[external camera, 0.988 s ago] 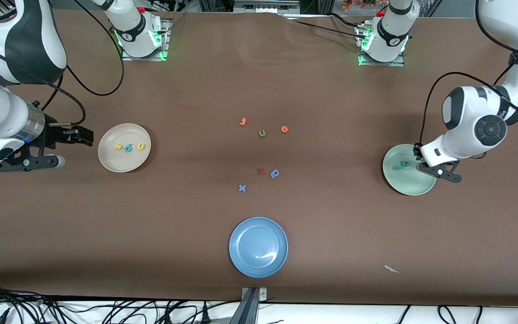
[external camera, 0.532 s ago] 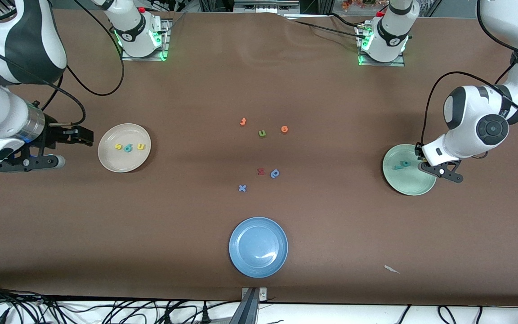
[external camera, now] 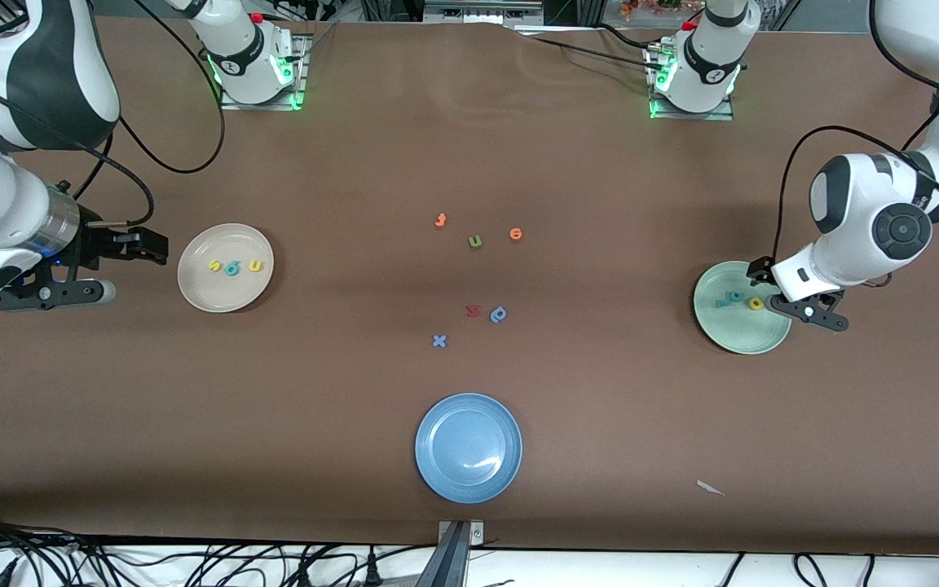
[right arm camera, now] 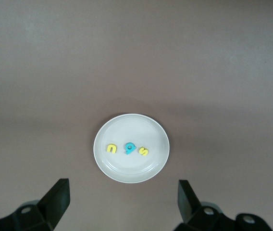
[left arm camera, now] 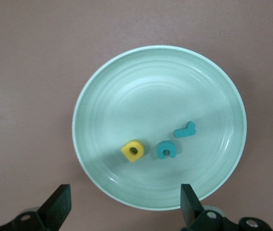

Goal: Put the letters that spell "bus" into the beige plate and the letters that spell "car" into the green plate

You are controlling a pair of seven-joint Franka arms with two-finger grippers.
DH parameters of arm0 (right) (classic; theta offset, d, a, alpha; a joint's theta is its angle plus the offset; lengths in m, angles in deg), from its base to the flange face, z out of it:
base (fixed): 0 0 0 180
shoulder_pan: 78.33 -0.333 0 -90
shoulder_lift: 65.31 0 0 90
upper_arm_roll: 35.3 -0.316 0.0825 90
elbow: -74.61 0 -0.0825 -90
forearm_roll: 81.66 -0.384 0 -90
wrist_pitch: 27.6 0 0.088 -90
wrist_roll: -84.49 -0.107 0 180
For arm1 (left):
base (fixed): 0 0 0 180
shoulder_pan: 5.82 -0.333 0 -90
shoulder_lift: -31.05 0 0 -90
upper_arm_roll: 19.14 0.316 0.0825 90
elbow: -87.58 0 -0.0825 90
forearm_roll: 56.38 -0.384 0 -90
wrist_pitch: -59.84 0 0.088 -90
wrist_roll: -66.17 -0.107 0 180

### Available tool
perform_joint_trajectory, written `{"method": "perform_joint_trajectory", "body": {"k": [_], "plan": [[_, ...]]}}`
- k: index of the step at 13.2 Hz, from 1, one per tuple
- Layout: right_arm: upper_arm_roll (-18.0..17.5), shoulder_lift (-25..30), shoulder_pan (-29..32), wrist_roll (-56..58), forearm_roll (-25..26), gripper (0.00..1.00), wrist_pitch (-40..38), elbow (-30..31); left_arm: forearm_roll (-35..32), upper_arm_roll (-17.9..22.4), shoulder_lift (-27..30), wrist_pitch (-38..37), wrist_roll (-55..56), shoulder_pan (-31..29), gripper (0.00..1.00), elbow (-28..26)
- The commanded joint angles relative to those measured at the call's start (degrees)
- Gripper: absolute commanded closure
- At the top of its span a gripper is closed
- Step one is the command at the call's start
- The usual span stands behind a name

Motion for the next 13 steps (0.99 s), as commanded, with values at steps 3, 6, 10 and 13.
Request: {"method": "perform_joint_trajectory", "body": {"k": [3,6,10,13], "plan": [[-0.5,1.2,0.6,0.3,0.0,0.01,0.4,0.7,-1.1,-0.6,7.2,-0.5,-0.1,-1.0,0.00,-1.9],[-0.5,1.1,0.6,0.4,0.0,0.01,0.4,0.7,-0.8,-0.8,14.8,-4.5,0.4,-0.5,0.00,-1.6],[-0.5,0.9,0.6,0.4,0.0,0.01,0.5,0.7,-0.6,-2.4,26.1,-18.7,0.5,-0.4,0.00,1.1],[-0.5,0.9,0.6,0.4,0.0,0.01,0.4,0.7,1.7,-2.3,26.5,-35.2,0.7,-0.2,0.00,14.4]]}}
